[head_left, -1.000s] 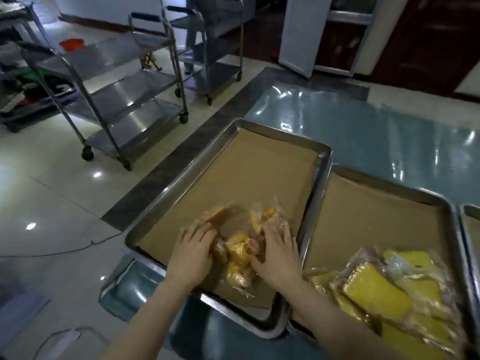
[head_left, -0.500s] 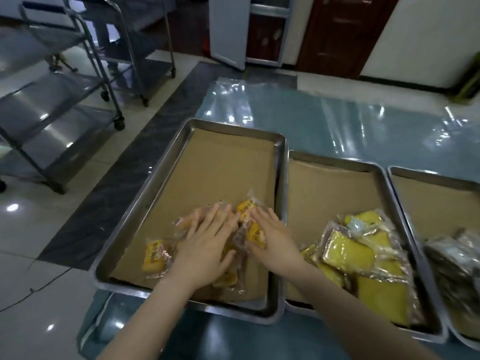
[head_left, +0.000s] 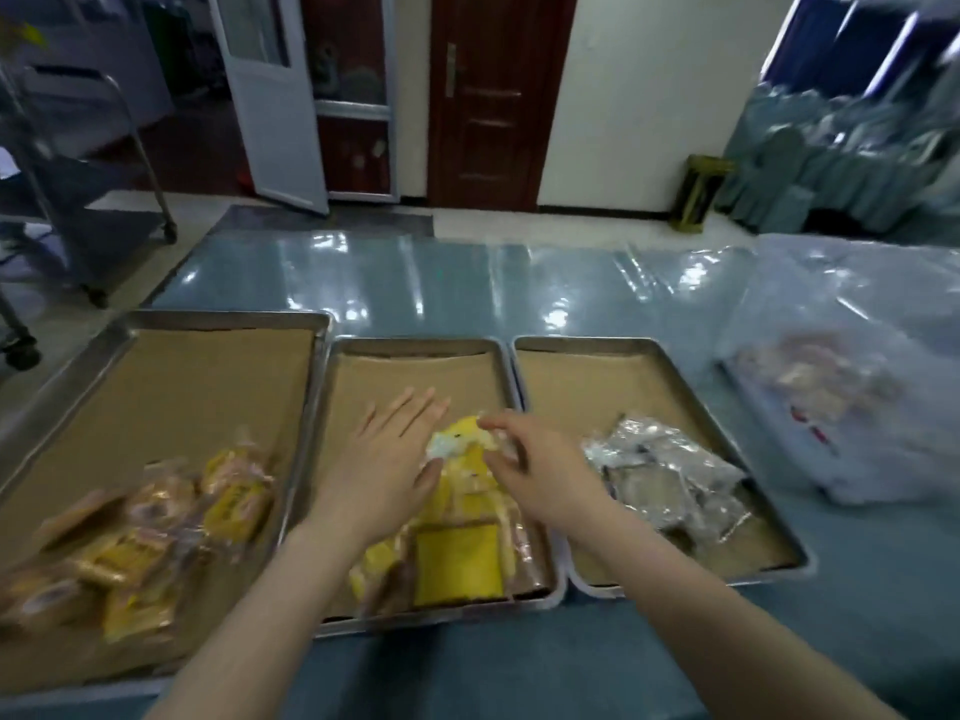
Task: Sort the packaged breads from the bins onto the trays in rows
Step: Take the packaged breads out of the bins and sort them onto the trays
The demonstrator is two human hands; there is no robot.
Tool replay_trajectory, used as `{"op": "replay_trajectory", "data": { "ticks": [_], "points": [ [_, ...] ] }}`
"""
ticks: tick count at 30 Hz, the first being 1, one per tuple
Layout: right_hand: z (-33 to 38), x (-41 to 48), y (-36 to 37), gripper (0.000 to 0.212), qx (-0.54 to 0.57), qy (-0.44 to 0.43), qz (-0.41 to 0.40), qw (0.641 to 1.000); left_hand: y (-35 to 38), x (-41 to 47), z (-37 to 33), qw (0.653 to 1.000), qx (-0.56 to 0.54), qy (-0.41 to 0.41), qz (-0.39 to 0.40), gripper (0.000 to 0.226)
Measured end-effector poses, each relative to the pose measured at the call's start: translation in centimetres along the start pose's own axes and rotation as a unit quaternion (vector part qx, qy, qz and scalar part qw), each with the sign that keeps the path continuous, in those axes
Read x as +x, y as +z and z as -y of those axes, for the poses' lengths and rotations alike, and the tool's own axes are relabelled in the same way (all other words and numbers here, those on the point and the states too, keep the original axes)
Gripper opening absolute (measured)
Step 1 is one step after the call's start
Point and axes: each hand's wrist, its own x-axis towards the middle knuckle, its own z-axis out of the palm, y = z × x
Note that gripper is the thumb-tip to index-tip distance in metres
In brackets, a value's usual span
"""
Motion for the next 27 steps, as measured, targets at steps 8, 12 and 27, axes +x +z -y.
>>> {"op": "replay_trajectory", "data": {
  "ticks": [8, 12, 27],
  "points": [
    [-12.4, -4.3, -14.8, 0.025, -0.025, 0.044, -0.063, 0.997, 3.3, 8.9, -14.3, 0.997, -0.046, 0.020, -0.056, 0.053],
    [-17.0, -3.8, -18.9, 0.024, -0.024, 0.035, -0.115, 0.992, 4.9, 13.8, -17.8, 0.996, -0.037, 0.047, -0.072, 0.047],
    [-34.8, -3.8, -37.6, 0.018, -0.186, 0.027, -0.295, 0.937, 12.0, 30.9, -31.9, 0.992, -0.068, 0.087, -0.057, 0.041]
  ]
}}
